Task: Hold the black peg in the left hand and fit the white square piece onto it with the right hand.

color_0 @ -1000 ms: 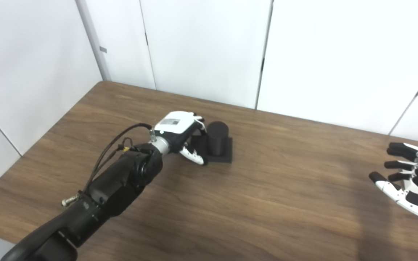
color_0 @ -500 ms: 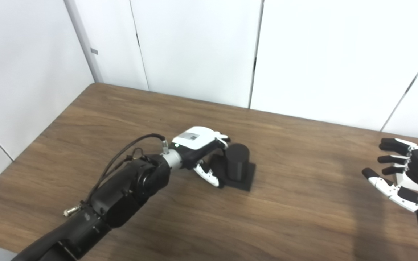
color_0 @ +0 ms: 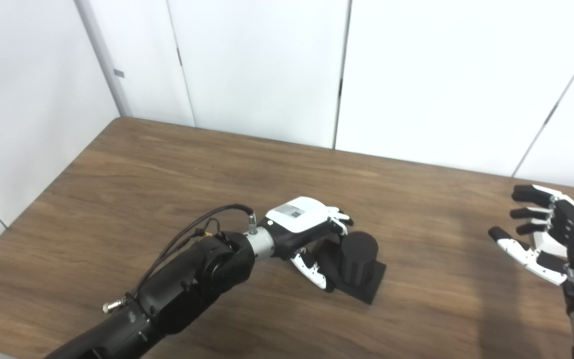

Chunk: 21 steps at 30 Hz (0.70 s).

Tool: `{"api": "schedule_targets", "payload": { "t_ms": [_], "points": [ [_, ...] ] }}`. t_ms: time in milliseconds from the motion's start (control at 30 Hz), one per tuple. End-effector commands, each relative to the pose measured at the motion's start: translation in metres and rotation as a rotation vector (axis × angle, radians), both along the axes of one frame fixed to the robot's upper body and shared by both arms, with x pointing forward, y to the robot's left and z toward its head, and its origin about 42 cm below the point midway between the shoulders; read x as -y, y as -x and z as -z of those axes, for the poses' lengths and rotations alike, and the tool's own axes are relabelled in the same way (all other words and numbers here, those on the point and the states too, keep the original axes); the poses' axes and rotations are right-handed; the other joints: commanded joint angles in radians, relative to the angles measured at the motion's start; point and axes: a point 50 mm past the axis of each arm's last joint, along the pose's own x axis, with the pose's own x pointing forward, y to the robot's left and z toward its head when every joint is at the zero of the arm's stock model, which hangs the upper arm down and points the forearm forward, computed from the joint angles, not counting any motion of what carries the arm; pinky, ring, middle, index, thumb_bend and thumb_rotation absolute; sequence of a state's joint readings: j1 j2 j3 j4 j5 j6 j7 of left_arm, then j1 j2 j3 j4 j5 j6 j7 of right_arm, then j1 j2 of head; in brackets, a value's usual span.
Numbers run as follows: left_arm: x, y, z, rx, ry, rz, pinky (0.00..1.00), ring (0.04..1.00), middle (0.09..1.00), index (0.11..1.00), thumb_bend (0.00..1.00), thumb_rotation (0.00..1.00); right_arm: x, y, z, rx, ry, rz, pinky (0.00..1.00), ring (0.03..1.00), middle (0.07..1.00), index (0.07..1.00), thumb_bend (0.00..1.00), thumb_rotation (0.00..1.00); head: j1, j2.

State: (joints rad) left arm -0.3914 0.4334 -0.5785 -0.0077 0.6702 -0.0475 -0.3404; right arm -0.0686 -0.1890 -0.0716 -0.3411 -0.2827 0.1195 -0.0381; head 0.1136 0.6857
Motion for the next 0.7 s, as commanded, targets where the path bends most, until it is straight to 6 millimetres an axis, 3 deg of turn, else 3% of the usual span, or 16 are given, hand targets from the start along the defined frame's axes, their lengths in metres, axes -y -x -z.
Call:
{"api": "schedule_targets", "payload": {
  "t_ms": [0, 400, 667],
  "points": [
    [0.012, 0.021, 0.027, -0.102, -0.094, 0.098, 0.90, 0.938, 0.911, 0.490, 0.52, 0.07, -0.001, -0.005, -0.014, 0.083, 0.016, -0.015, 0.49, 0.618, 0.705, 0.691, 0.49, 0.00, -0.022, 0.006],
    [0.009, 0.019, 0.027, -0.014, -0.329, 0.196, 0.90, 0.930, 0.892, 0.490, 0.52, 0.07, -0.009, -0.008, -0.010, 0.103, 0.035, -0.017, 0.48, 0.608, 0.700, 0.691, 0.50, 0.05, -0.210, 0.012],
    [-0.004, 0.020, 0.033, 0.045, -0.361, 0.211, 0.86, 0.920, 0.875, 0.491, 0.52, 0.07, 0.004, -0.017, -0.033, 0.068, 0.179, -0.042, 0.50, 0.639, 0.716, 0.709, 0.57, 0.13, -0.332, -0.010]
  ]
}}
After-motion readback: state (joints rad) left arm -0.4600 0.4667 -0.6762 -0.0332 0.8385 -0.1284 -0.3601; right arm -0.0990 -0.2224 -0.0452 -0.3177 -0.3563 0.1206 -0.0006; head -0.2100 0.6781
